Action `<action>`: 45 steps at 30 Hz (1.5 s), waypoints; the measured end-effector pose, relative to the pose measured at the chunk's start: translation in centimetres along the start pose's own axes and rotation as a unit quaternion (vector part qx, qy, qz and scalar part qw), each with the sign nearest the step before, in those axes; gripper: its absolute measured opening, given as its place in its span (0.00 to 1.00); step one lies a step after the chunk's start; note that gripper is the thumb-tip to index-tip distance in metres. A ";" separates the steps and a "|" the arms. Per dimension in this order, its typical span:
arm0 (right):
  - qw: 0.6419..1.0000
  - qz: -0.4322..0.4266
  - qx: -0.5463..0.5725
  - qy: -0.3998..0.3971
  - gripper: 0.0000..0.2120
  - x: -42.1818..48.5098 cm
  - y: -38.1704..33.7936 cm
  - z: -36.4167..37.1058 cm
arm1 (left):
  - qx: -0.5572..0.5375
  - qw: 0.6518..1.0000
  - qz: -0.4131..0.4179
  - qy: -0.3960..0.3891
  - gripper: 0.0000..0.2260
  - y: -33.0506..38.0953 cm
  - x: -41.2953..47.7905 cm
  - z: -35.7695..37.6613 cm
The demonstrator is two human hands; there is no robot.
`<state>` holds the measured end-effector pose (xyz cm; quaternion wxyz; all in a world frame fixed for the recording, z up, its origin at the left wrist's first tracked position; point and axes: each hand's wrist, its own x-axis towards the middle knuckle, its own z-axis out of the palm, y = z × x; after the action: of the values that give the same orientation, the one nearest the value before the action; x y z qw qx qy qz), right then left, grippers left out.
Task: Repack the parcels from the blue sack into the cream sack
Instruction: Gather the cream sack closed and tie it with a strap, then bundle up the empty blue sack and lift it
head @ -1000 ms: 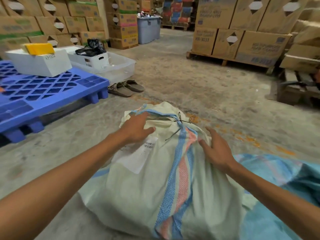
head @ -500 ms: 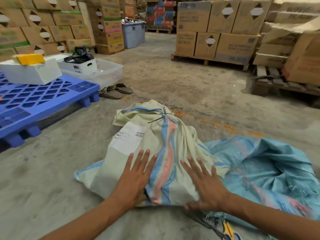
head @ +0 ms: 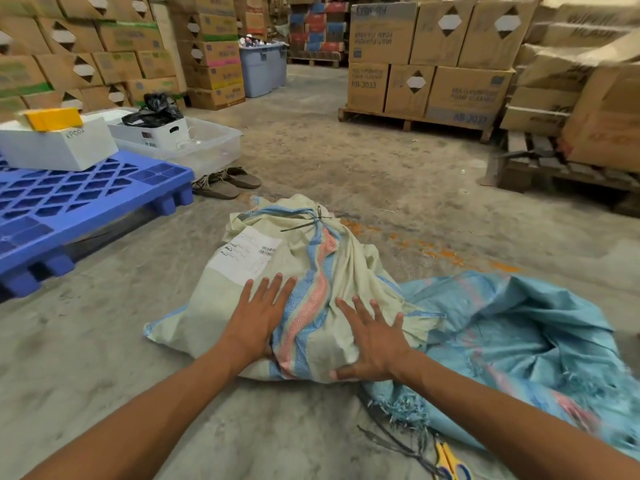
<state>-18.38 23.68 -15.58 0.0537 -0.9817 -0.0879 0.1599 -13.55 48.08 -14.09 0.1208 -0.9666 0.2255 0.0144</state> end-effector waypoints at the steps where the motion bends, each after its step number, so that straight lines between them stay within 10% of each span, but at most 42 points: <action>1: 1.000 -0.010 -0.003 -0.003 0.62 -0.4 0.1 -0.2 | 0.001 1.000 -0.010 -0.029 0.62 0.2 -0.1 -0.5; 7: 0.991 -0.037 0.022 0.128 0.47 -6.2 5.5 -4.0 | -0.020 0.986 -0.022 -0.162 0.63 5.3 1.7 -7.9; 14: 0.964 0.222 -0.025 0.143 0.47 -13.4 21.3 -3.9 | -0.115 0.984 0.108 -0.079 0.48 19.9 8.1 -13.5; 26: 0.718 0.546 0.404 0.151 0.56 -16.5 35.4 5.7 | -0.119 0.979 -0.035 -0.159 0.55 32.0 20.0 -4.2; 32: 0.720 0.565 0.368 0.166 0.22 -14.4 33.7 6.5 | -0.178 0.980 -0.012 -0.084 0.17 33.7 21.7 -3.4; 38: 0.687 0.551 0.369 0.297 0.07 -16.7 34.5 -3.6 | -0.322 0.944 -0.074 -0.023 0.14 30.9 22.8 -8.9; 45: 0.676 0.465 0.315 0.477 0.15 -21.4 31.0 -20.8 | -0.446 0.888 -0.041 0.107 0.14 28.4 23.5 -25.1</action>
<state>-26.82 -12.32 6.46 0.3130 -0.7641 0.4730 -0.3073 -5.59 7.21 1.84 -0.3470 -0.9228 0.1675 0.0054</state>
